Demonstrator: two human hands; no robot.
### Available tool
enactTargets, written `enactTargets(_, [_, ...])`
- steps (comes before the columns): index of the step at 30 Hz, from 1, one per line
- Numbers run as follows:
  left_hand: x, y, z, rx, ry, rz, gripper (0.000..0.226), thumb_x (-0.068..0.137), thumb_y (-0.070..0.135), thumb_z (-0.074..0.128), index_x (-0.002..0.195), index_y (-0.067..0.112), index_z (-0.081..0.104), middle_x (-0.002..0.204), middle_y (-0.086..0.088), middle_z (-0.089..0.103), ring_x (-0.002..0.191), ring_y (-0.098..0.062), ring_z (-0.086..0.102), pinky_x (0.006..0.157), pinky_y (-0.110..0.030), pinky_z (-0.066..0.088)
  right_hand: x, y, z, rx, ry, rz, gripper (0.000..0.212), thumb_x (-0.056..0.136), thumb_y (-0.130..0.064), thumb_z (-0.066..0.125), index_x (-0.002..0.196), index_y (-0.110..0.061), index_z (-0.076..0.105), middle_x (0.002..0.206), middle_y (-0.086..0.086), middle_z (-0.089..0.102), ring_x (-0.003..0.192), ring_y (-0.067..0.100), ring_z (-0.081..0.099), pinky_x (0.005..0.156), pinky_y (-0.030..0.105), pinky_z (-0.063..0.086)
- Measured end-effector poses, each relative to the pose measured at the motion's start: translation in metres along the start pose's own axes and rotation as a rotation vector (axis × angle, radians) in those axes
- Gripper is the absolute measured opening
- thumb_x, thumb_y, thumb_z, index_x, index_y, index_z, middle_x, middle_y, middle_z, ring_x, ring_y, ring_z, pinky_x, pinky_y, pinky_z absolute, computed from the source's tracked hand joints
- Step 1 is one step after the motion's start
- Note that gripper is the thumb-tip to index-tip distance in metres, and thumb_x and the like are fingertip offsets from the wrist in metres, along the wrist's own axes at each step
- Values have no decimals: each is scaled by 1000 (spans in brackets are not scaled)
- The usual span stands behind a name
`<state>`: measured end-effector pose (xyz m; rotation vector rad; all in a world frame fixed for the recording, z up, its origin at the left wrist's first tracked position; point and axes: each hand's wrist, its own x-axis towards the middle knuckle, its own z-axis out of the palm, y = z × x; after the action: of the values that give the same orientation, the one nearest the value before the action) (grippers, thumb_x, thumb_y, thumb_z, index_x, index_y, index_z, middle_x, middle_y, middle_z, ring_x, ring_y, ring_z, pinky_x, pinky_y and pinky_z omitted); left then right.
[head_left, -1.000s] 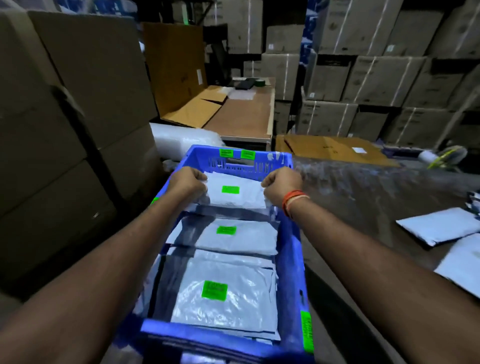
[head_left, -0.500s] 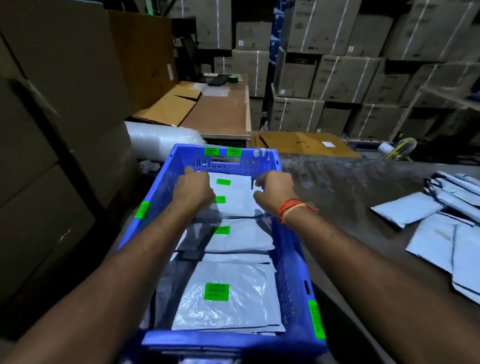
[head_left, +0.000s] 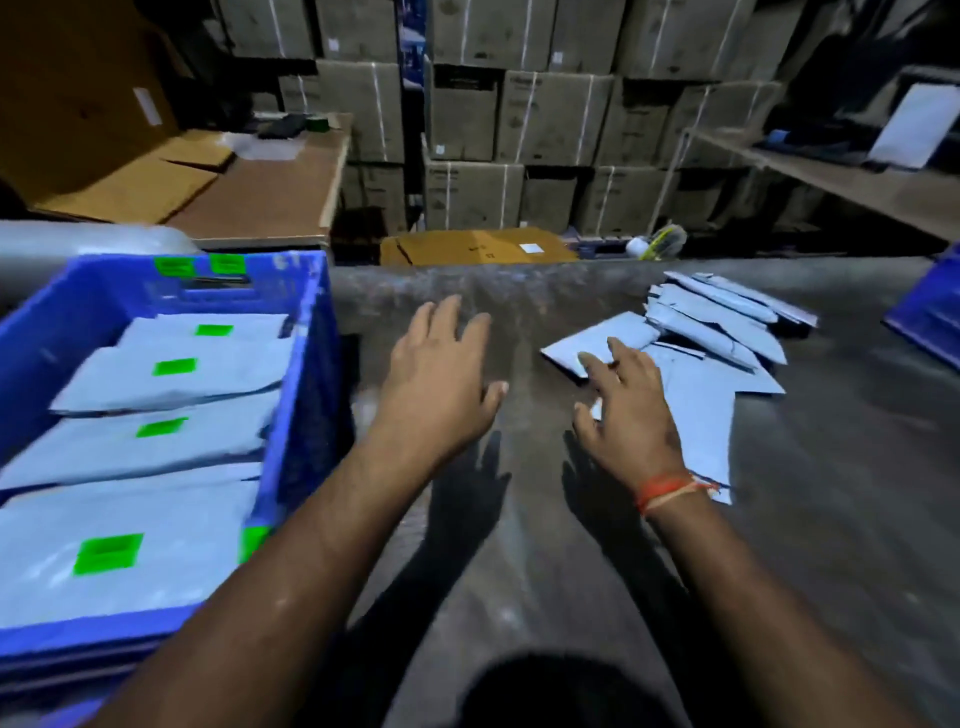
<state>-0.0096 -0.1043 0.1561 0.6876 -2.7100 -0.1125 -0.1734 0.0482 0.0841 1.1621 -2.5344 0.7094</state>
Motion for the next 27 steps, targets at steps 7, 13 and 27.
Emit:
enactTargets(7, [13,122,129,37,-353,-76,80,98,59,46,160,21,14,164,-16,-23,151,-43,-16,123,-57,4,-35,154,6,-244,-312,144,78,90,-46,56,157,-33,19,166,12,3,151,37,1,114,50,26])
enactTargets(13, [29,182,199,-199,-516,-184,76,96,63,44,159,29,18,166,-16,-15,152,-43,-10,122,-57,7,-47,218,20,-50,-499,257,78,92,-55,54,157,-41,12,165,9,-16,151,37,-8,116,52,22])
enactTargets(27, [49,205,209,-878,-295,-508,49,91,-2,66,136,17,58,104,4,65,67,15,60,59,-5,45,-51,220,25,886,-330,544,46,62,-33,66,105,-45,62,106,-9,68,88,12,71,87,47,58])
